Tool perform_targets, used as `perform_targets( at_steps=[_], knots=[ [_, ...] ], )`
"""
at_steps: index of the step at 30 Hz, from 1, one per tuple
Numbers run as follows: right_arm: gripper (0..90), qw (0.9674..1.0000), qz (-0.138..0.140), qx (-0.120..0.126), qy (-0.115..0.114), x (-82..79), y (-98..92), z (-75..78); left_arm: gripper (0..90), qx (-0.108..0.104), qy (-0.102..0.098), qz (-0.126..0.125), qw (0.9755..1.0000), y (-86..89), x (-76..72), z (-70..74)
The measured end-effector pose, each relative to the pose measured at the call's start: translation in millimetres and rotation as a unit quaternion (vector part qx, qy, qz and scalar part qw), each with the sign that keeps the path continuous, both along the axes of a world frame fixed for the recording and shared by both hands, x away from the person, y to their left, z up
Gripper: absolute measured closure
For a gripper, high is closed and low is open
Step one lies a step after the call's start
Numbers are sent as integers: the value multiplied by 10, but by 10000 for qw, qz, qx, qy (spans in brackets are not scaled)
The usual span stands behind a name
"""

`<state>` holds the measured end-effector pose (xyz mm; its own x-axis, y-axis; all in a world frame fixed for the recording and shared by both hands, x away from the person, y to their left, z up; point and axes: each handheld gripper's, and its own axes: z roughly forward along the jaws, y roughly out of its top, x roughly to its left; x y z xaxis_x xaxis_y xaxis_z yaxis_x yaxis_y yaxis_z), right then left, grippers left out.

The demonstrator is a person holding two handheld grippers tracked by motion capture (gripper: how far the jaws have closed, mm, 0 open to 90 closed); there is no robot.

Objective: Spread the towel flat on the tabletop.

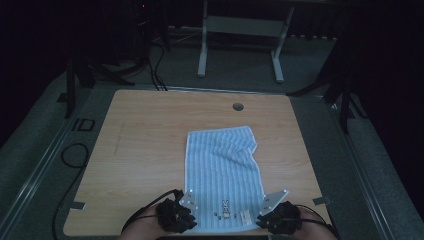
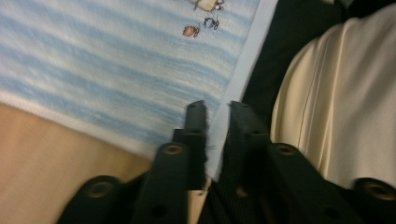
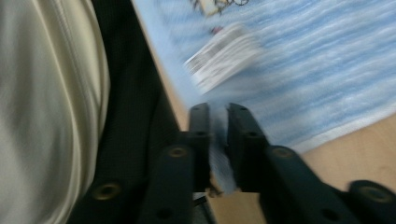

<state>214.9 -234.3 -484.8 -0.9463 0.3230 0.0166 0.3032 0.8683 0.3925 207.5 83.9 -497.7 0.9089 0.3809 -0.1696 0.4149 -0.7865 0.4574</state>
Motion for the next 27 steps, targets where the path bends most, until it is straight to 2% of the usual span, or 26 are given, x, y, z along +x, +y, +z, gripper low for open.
perform_targets(
  at_steps=[2, 4, 6, 9, 11, 12, 15, 17, 18, 19, 20, 21, 22, 24, 26, 27],
  knots=[
    [735, 9999, -104, 69, -23, 48, -43, 27, 653, 3, -76, 124, 9999, 41, 37, -3],
    [723, 9994, -291, 133, -152, 154, -84, 83, 651, -26, -202, 280, 9994, 62, 92, 25],
    [759, 9987, -402, 97, -294, 285, -96, 127, 639, 17, -401, 361, 9985, 53, 140, 52],
    [883, 9979, -473, 112, -427, 531, -75, 166, 745, 44, -570, 447, 9974, 10, 269, 59],
    [895, 9976, -528, 157, -418, 708, -40, 167, 818, 166, -727, 493, 9960, -36, 363, 29],
    [896, 9973, -544, 149, -476, 783, -10, 162, 858, 213, -724, 520, 9958, -58, 416, 7],
    [896, 9971, -588, 182, -447, 983, 92, 127, 879, 321, -797, 575, 9946, -131, 537, -68],
    [886, 9974, -596, 228, -344, 1054, 185, 66, 876, 408, -904, 565, 9935, -172, 602, -120],
    [819, 9977, -541, 209, -354, 1071, 235, 19, 835, 326, -993, 537, 9931, -171, 645, -142],
    [819, 9977, -541, 209, -354, 1071, 235, 19, 772, 326, -993, 537, 9931, -171, 645, -142],
    [808, 9977, -522, 173, -390, 1090, 277, -33, 772, 387, -1084, 678, 9910, -129, 806, -164],
    [744, 9972, -576, 60, -467, 1171, 320, -134, 642, 395, -1162, 759, 9895, -98, 883, -170],
    [740, 9964, -669, 18, -520, 1226, 316, -164, 626, 386, -1037, 877, 9900, -67, 970, -177],
    [725, 9953, -829, -52, -498, 1358, 286, -204, 620, 458, -1110, 985, 9879, -29, 1101, -183],
    [712, 9942, -988, -102, -407, 1482, 255, -238, 601, 474, -1004, 995, 9888, -11, 1212, -193],
    [705, 9936, -1045, -174, -392, 1522, 252, -253, 598, 454, -1058, 965, 9887, -10, 1252, -197]
  ],
)
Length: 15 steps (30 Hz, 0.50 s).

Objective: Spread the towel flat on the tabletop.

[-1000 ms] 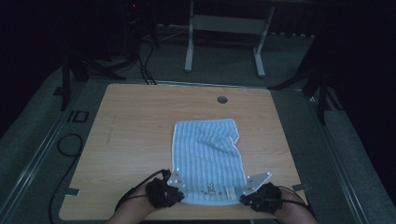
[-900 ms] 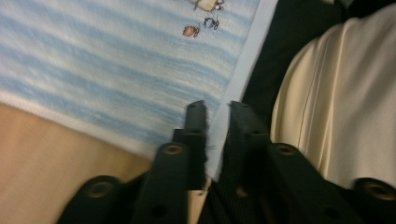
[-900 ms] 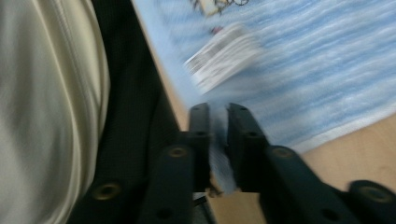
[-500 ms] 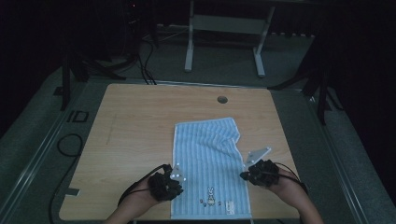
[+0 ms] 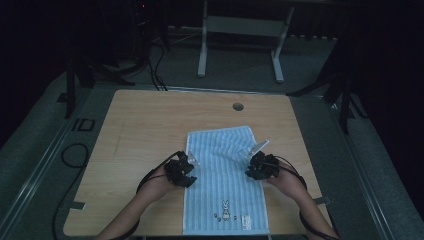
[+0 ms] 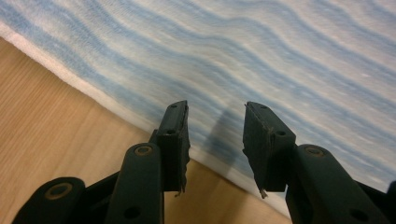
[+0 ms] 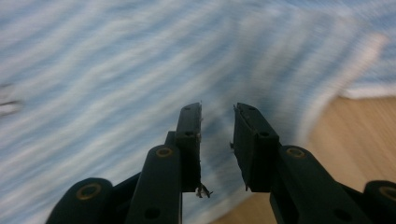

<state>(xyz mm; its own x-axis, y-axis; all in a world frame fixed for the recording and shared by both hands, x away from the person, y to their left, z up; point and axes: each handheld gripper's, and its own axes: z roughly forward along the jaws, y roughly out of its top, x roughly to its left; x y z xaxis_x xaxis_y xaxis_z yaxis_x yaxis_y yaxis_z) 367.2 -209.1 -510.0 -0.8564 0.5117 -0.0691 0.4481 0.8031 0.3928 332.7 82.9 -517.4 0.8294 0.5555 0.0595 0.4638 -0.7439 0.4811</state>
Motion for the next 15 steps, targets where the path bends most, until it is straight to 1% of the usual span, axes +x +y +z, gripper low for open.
perform_targets(
  at_steps=[1, 2, 3, 4, 5, 6, 7, 8, 9, 10, 12, 13, 14, 15],
  knots=[
    [699, 10000, -11, -87, 8, 36, -3, -19, 582, -18, 24, 5, 10000, -2, 40, -11],
    [699, 9999, -24, -137, 57, 67, -8, -39, 582, 11, 81, 9, 10000, -5, 83, -29],
    [699, 9998, -39, -186, 111, 94, -12, -62, 582, 56, 56, 15, 10000, -10, 118, -40],
    [699, 9998, -39, -186, 111, 94, -12, -62, 583, 56, 56, 15, 10000, -10, 118, -40],
    [699, 9996, -56, -249, 156, 118, -13, -92, 583, 143, 147, 11, 9998, -33, 179, -71],
    [708, 9994, -75, -190, 290, 147, -27, -115, 586, 178, 152, -6, 9997, -48, 191, -85],
    [733, 9993, -73, -187, 319, 155, -31, -115, 603, 232, 170, -68, 9996, -73, 198, -104],
    [769, 9992, -62, -200, 339, 157, -31, -114, 623, 201, 191, -120, 9995, -90, 200, -106],
    [806, 9992, -46, -214, 341, 155, -27, -114, 661, 183, 264, -120, 9994, -108, 199, -103],
    [836, 9992, -48, -243, 315, 151, -21, -112, 723, 246, 266, -197, 9992, -129, 189, -96],
    [862, 9993, -42, -266, 259, 144, -11, -116, 836, 333, 302, -192, 9988, -175, 170, -87],
    [866, 9993, -45, -280, 260, 140, -7, -114, 858, 372, 283, -185, 9987, -190, 164, -82],
    [870, 9993, -55, -278, 253, 140, -9, -111, 867, 352, 284, -163, 9988, -190, 163, -70],
    [871, 9993, -81, -265, 258, 132, -16, -102, 871, 281, 325, -120, 9990, -174, 162, -41]
  ],
)
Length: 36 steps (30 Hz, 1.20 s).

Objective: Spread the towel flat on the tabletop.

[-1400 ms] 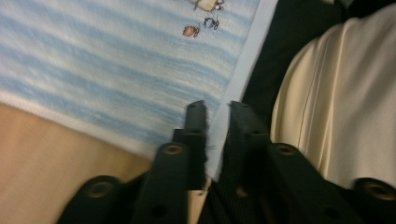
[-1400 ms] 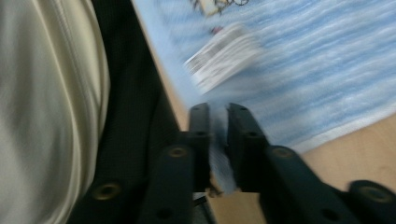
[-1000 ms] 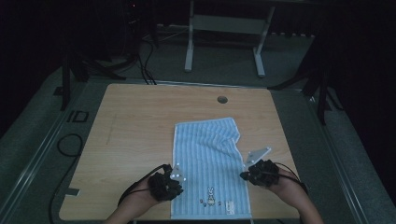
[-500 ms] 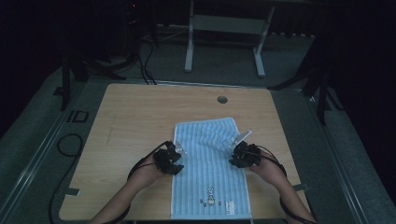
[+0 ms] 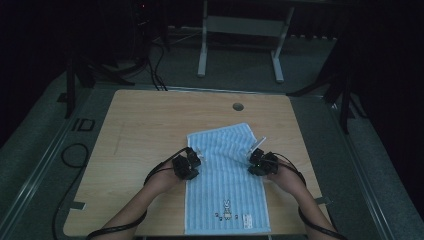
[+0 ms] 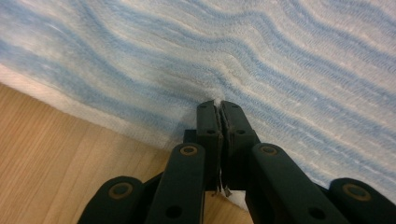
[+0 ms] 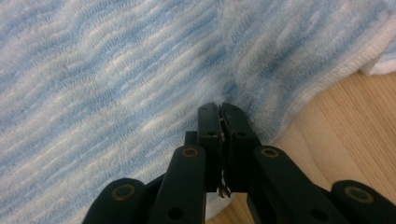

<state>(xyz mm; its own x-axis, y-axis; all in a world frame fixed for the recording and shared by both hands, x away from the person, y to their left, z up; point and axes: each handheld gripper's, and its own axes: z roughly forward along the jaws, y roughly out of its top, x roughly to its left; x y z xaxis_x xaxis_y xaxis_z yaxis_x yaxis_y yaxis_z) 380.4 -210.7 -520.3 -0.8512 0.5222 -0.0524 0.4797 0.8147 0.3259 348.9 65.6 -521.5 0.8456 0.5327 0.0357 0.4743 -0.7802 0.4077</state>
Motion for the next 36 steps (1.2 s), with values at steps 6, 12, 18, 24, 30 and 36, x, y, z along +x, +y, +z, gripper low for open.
perform_targets(
  at_steps=[6, 12, 18, 24, 30, 36],
  knots=[
    [872, 9989, 104, 260, -385, -255, -116, 334, 876, -592, -272, 38, 9979, 122, -241, 401],
    [871, 9959, 225, 501, -724, -570, -225, 662, 873, -770, -439, -252, 9957, 174, -549, 687],
    [870, 9957, 338, 577, -646, -919, -301, 658, 865, -807, -157, -619, 9947, 143, -922, 621],
    [869, 9978, 404, 469, -226, -1056, -276, 329, 860, -685, 245, -519, 9960, 136, -998, 245],
    [844, 9984, 338, 434, 131, -1069, -233, 75, 750, -544, 528, -526, 9957, 171, -972, 39],
    [767, 9979, 347, 539, 25, -1063, -256, 188, 706, -592, 216, -365, 9973, 277, -916, 205]
  ],
)
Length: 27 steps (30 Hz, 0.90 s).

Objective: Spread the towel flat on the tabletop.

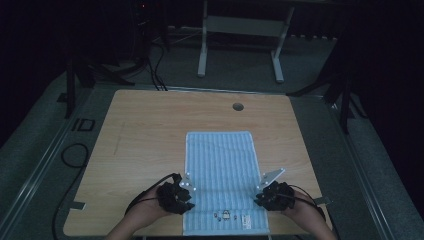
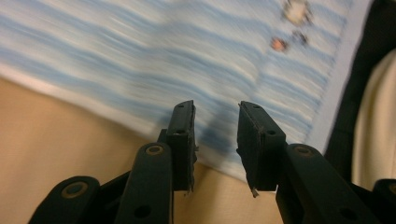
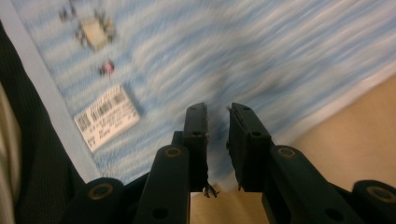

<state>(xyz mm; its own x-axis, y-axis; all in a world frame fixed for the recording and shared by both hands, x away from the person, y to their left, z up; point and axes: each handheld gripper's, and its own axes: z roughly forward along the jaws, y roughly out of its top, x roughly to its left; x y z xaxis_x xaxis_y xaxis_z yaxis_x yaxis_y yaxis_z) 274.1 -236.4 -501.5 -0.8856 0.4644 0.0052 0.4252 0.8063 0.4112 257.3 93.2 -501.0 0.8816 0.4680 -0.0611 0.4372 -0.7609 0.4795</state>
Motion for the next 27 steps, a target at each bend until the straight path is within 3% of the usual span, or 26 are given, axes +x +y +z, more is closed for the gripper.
perform_targets(
  at_steps=[2, 4, 6, 7, 12, 14, 16, 20, 27],
  knots=[
    [774, 10000, -34, 37, -51, 31, -12, 50, 735, 21, -98, 71, 9999, 19, 44, 32],
    [840, 9995, -199, 76, -226, 181, -9, 156, 776, -137, -82, 359, 9992, 51, 257, 31],
    [862, 9994, -267, 59, -200, 310, 25, 139, 777, -34, -110, 495, 9987, 23, 372, -30],
    [862, 9993, -309, 33, -184, 371, 51, 110, 787, -60, -33, 523, 9986, 1, 416, -72],
    [861, 9988, -384, -298, 15, 592, 174, -118, 787, 260, 38, 514, 9983, -109, 531, -253],
    [863, 9986, -352, -391, 81, 631, 205, -205, 788, 141, 95, 566, 9983, -105, 571, -285],
    [863, 9989, -400, -226, 114, 665, 197, -215, 788, 175, 40, 589, 9981, -98, 605, -285],
    [863, 9987, -456, -195, 124, 729, 188, -217, 788, 200, 45, 661, 9976, -91, 685, -282],
    [863, 9974, -679, -146, 200, 975, 165, -217, 788, 227, 142, 728, 9970, -118, 952, -273]
  ],
)
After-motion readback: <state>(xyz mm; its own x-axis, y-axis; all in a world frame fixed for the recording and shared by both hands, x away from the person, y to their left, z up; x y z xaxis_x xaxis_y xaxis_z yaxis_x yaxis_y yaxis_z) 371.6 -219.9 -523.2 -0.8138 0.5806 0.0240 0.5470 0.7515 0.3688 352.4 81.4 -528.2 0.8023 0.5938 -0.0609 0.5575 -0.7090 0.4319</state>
